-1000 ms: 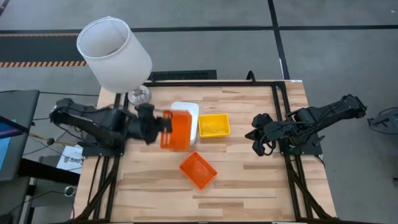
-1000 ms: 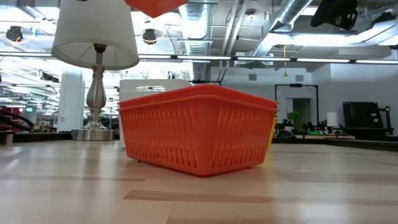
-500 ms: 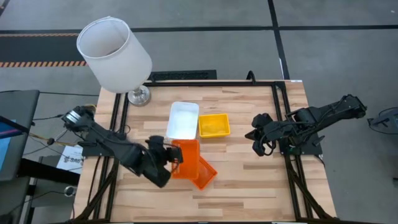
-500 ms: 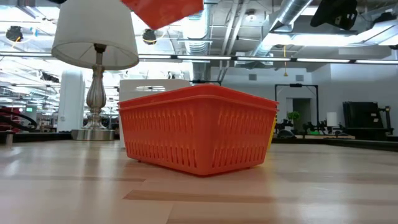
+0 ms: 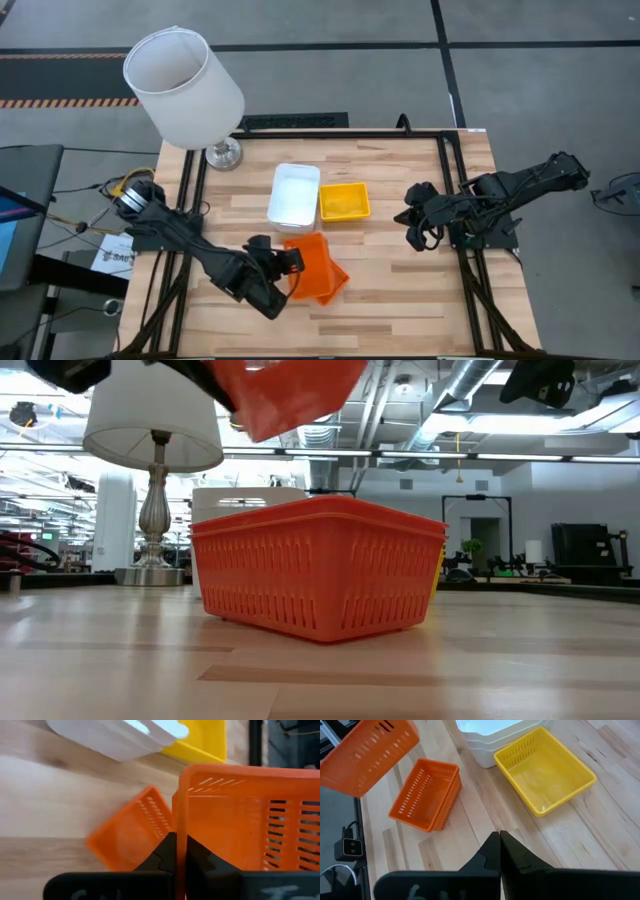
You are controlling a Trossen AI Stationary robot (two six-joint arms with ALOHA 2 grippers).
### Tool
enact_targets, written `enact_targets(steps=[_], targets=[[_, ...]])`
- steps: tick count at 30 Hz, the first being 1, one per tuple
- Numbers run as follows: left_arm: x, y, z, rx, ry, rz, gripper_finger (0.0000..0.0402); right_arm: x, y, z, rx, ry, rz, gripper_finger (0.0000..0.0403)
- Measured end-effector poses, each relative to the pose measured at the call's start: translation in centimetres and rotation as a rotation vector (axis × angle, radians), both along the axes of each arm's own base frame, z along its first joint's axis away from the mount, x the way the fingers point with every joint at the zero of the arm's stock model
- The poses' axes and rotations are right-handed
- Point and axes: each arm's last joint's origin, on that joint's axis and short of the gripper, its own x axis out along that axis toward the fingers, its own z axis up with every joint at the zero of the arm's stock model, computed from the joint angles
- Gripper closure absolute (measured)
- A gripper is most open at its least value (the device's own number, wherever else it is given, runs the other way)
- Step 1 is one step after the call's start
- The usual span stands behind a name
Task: Stack baskets by color
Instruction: Stack the top orange bin on top of the bottom orange bin
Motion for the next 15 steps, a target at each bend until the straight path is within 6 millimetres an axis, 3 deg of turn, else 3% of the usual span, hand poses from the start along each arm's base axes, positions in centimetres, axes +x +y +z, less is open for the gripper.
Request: enact_targets(steps=[8,15], targets=[[1.2,0.2,-0.4,-0.087,-0.090,0.081,0.0402,0.0,0.1,0.0,0.015,0.005,0.014,0.0390],[2.4,0.5,-1.8,-0.211,-0.090,0.192,0.0402,0.0,0.1,0.0,0.012,0.005,0.017,0.0390]])
